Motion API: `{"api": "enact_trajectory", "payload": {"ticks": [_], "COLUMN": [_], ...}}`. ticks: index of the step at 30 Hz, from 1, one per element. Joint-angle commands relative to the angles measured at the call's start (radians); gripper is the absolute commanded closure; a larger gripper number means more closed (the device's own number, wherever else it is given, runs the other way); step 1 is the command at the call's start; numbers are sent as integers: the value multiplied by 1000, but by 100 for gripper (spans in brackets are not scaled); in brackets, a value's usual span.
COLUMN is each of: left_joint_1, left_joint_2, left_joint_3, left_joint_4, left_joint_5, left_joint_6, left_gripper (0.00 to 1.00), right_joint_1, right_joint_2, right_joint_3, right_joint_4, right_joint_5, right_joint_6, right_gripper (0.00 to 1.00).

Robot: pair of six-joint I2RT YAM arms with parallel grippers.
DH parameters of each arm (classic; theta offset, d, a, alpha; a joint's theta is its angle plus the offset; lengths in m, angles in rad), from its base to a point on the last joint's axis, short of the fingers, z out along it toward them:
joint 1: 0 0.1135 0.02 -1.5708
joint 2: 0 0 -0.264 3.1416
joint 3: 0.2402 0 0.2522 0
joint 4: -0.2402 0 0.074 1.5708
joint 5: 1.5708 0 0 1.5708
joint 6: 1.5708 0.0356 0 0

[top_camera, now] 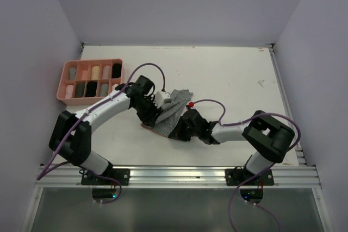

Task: Roll the underwear
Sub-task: Fold the underwear

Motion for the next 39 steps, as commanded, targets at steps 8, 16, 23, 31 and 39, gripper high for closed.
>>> {"api": "enact_trajectory", "payload": {"ticks": [8,16,23,31,39], "left_joint_1": [-5,-13,-62,-112,-125], "left_joint_2": [35,13,27,133,226], "left_joint_3": [10,29,15,4,7], "left_joint_4": [11,2,51,158,249], "left_joint_5": [28,117,207,243,293], "left_joint_6": [11,10,-36,-87,-130], "left_gripper": [79,100,100,100,100], "right_joint_1": [-2,-3,-3,-2,-2], "right_joint_2": [30,46,54,53,51], "right_joint_3": [14,-1,-20,-21,-26], "right_joint_4": [11,60,102,108,126], "right_joint_5": [35,30,27,29,27], "right_joint_6": [16,49,69,70,76], "right_gripper": [91,91,91,91,91]}}
